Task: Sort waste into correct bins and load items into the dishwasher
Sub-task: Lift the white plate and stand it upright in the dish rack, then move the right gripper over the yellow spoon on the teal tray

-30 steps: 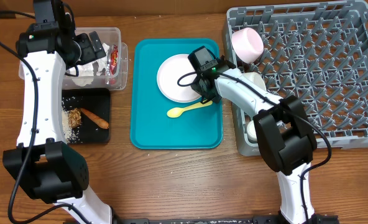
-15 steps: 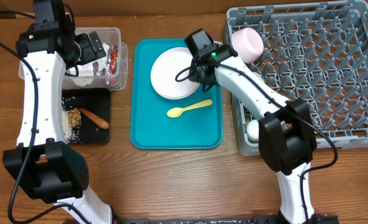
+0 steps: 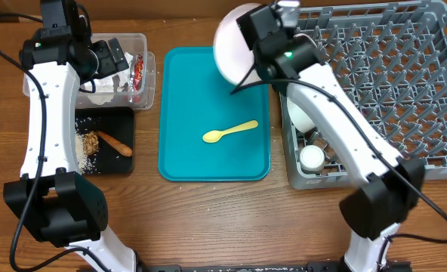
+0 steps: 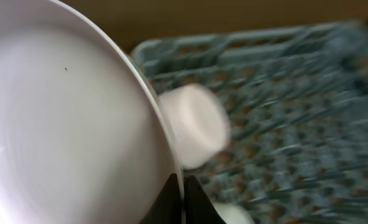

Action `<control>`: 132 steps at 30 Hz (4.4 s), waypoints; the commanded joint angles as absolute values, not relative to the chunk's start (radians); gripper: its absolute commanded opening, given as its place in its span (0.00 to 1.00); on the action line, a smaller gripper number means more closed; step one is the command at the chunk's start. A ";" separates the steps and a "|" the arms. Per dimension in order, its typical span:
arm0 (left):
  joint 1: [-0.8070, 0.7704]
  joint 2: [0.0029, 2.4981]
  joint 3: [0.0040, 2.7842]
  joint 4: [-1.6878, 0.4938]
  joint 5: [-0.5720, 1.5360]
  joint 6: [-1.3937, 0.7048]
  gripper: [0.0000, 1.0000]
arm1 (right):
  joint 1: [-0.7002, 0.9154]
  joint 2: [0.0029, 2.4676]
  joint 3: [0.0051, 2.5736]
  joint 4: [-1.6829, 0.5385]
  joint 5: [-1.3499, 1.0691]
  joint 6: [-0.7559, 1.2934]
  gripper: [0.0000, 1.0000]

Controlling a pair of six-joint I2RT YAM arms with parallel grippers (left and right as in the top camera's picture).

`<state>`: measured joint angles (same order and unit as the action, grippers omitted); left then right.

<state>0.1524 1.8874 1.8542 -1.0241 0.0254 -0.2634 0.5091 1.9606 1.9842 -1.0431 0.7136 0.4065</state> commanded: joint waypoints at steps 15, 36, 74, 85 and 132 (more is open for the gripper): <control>0.149 1.890 1.875 -1.021 0.026 -0.277 1.00 | 0.273 1.916 2.016 -1.058 1.188 0.392 0.04; 0.149 1.890 1.875 -1.021 0.026 -0.277 1.00 | 0.189 2.027 1.855 -0.962 1.119 0.392 0.04; 0.149 1.890 1.875 -1.021 0.026 -0.277 1.00 | 0.395 1.729 1.855 -0.927 0.614 0.340 0.78; 0.149 1.890 1.875 -1.021 0.026 -0.277 1.00 | 0.572 1.809 1.852 -0.984 0.087 0.537 0.66; 0.149 1.890 1.875 -1.021 0.026 -0.277 1.00 | 0.657 2.252 1.689 -0.891 0.048 1.052 0.42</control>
